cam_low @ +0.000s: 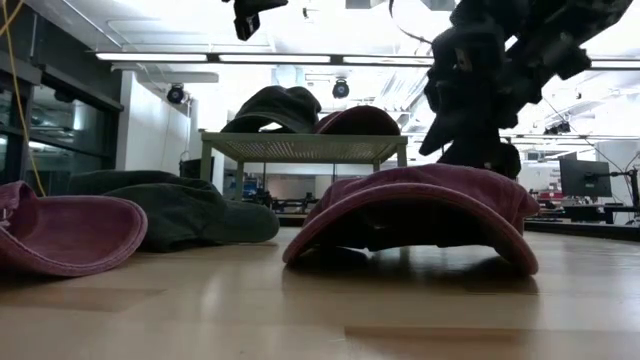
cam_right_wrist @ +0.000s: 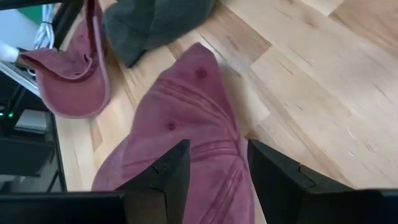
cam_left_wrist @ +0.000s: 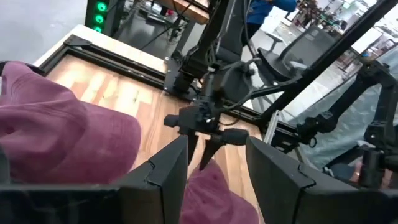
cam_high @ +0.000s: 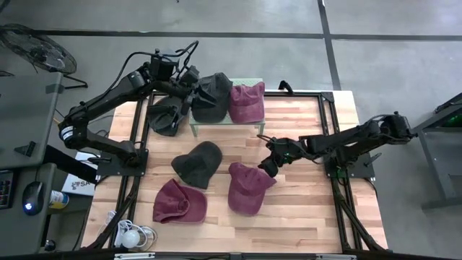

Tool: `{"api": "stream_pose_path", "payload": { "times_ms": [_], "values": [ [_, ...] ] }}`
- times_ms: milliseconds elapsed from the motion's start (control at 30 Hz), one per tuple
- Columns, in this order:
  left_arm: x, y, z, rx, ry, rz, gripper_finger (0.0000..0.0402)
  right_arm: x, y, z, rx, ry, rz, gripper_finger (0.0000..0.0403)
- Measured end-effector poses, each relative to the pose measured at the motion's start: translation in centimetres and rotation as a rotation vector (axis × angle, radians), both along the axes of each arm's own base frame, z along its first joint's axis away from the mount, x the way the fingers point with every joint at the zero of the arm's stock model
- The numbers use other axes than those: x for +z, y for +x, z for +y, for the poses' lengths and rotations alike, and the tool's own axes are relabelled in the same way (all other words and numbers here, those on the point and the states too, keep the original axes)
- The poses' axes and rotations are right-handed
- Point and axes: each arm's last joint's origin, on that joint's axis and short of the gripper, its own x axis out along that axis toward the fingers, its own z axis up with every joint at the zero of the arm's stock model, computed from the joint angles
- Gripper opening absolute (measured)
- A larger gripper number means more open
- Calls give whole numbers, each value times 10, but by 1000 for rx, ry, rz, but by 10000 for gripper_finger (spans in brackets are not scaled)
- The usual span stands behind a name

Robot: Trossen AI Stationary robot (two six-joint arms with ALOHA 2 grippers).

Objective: Pick & Place hat
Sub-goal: Stack the right red cap on the red cap on the shelf

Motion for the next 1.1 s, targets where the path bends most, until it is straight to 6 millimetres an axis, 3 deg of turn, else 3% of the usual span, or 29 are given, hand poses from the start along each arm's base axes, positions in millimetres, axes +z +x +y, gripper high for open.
{"api": "stream_pose_path", "payload": {
  "times_ms": [133, 333, 533, 667, 833, 1100],
  "values": [
    [-1, 2, -3, -1, -1, 9, 160, -6, 3, -6, -105, 120, 35, 152],
    [-2, 1, -3, 6, -10, 28, 160, 14, 16, -6, -260, 287, -20, 152],
    [-2, 1, -3, 0, 7, 26, 160, 41, 27, 11, -154, 189, -31, 152],
    [-2, 1, -3, 0, 7, 25, 160, 60, 28, 21, -136, 125, 57, 152],
    [-2, 1, -3, 1, 7, 25, 160, 71, 35, 27, -316, 250, 250, 152],
    [-2, 0, -3, 0, 18, 22, 160, 66, 74, 47, -350, 218, 466, 140]
  ]
}}
